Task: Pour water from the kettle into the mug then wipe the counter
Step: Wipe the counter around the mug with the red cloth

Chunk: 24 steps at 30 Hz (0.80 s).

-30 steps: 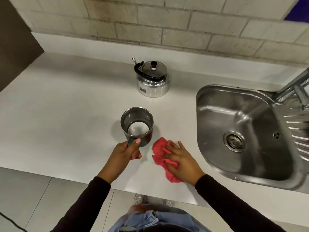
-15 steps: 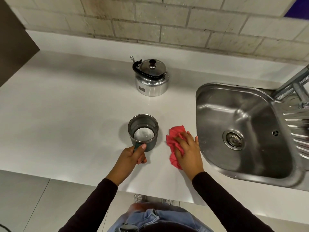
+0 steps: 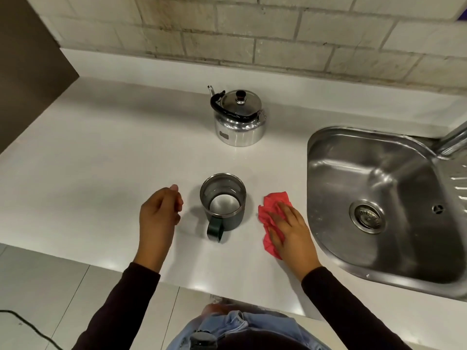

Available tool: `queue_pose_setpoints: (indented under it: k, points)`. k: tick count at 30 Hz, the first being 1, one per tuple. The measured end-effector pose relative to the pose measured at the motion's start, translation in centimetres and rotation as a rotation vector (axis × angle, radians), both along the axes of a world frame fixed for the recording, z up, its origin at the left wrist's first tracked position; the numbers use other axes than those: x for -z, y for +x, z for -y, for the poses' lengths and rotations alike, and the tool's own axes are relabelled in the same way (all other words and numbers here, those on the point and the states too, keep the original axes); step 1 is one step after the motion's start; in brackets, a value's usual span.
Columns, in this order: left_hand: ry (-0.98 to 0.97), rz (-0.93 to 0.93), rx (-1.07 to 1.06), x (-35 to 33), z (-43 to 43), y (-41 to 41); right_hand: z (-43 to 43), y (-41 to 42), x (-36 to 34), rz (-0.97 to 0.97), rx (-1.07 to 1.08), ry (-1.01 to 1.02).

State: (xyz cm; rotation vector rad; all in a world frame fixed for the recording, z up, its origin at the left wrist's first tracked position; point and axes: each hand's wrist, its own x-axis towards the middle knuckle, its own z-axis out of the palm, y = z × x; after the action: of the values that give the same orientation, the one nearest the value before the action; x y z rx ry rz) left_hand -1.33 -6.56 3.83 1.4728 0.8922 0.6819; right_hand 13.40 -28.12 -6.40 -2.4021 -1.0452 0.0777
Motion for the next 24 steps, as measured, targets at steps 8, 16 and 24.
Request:
queue_pose_setpoints:
  k: [8, 16, 24]
  points:
    - [-0.055, 0.134, 0.236, -3.8, 5.2, 6.8, -4.3, 5.7, 0.1, -0.053, 0.066, -0.051]
    - [-0.182, 0.077, 0.339, -1.5, 9.6, 12.3, -8.8, 16.6, 0.0, -0.009, 0.138, -0.106]
    - [-0.191, 0.014, 0.337, 1.3, 12.3, 15.4, -13.6, 26.7, 0.2, 0.026, 0.2, -0.158]
